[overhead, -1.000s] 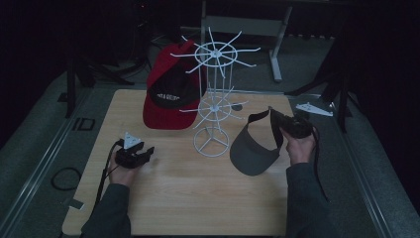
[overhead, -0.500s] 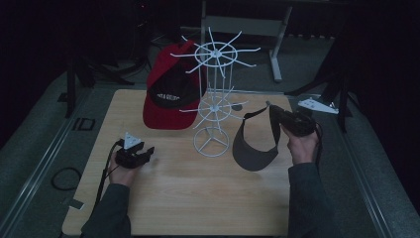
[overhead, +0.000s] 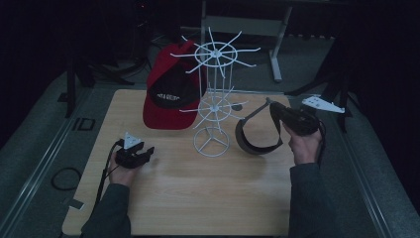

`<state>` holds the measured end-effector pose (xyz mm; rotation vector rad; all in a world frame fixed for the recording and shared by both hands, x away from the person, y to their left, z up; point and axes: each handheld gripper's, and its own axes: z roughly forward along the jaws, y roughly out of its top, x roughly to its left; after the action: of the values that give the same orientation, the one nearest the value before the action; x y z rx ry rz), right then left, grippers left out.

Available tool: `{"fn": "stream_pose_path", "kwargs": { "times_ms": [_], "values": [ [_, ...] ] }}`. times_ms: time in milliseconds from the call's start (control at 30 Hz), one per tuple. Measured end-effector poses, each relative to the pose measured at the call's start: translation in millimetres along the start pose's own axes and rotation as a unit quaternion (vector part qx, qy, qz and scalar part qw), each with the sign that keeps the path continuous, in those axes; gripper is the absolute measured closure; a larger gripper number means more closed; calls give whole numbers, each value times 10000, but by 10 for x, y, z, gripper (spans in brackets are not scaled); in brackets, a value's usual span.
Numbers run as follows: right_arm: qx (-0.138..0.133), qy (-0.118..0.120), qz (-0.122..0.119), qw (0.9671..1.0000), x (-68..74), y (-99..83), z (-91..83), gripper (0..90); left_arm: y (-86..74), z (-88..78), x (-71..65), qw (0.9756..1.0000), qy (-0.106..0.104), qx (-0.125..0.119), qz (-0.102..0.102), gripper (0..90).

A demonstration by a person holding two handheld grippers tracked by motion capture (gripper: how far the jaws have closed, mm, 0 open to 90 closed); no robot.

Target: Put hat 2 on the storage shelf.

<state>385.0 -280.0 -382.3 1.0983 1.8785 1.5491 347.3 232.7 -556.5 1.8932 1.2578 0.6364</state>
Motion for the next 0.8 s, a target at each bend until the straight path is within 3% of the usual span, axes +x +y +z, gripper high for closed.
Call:
{"fn": "stream_pose_path", "kwargs": {
  "times_ms": [467,800],
  "values": [
    [-156,93,90,9998,-63,64,-116,873,-1,4,-3,10000,-8,4,-10,514],
    [-255,325,63,9991,5,84,-196,873,-3,7,-5,10000,-5,23,-2,514]
  ]
}}
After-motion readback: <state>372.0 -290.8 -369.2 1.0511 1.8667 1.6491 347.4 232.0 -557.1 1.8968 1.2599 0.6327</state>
